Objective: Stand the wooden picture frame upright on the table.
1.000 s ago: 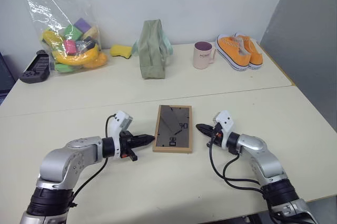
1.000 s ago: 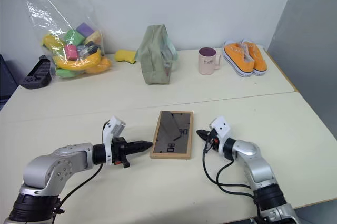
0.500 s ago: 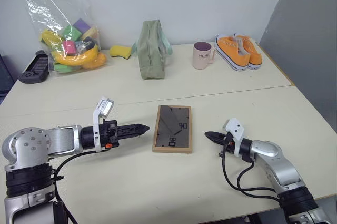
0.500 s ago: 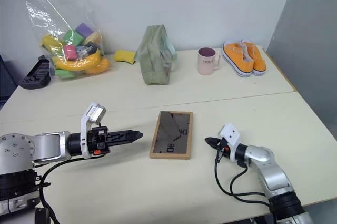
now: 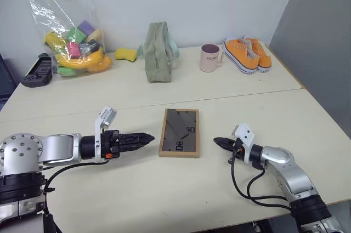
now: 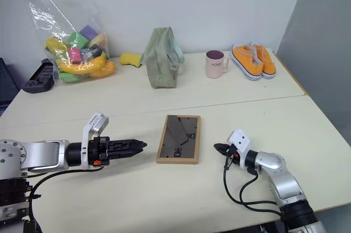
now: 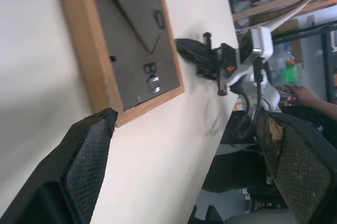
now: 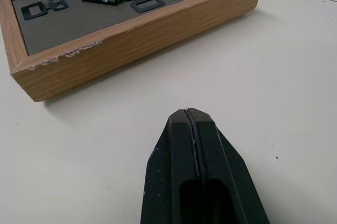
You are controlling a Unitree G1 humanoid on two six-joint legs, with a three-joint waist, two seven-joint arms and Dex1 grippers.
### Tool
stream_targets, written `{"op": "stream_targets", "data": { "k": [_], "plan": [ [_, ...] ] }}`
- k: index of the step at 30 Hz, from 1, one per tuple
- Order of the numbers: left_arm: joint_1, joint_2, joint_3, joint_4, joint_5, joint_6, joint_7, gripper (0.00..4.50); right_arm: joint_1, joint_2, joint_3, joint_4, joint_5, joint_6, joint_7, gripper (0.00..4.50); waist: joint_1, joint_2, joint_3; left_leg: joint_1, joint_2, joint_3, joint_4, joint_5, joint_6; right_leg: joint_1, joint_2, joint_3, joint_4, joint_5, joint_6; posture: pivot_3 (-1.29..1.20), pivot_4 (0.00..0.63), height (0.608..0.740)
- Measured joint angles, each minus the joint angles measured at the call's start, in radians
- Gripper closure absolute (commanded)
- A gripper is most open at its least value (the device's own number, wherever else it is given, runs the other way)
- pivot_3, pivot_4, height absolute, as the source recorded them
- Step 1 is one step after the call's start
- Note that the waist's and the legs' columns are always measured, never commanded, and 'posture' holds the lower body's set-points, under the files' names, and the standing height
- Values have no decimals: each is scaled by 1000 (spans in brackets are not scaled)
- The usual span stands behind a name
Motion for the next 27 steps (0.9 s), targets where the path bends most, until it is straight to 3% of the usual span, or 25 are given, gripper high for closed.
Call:
{"op": "stream_targets", "data": {
  "k": [10, 27],
  "plan": [
    [-43, -98, -32, 105, 64, -27, 95, 52, -25, 57, 23, 26, -41, -24, -25, 4500, 2, 0, 0, 1, 0, -1, 1, 1, -2, -1, 1, 1, 1, 6, 1, 0, 150, 740],
    [-103, -212, -31, 182, 223, -26, 50, 52, -63, 92, 55, 52, -67, -30, -36, 4500, -2, 0, 0, -4, -1, -1, 1, 1, -2, -3, 1, 1, 0, 6, 1, 0, 150, 740]
  ]
}}
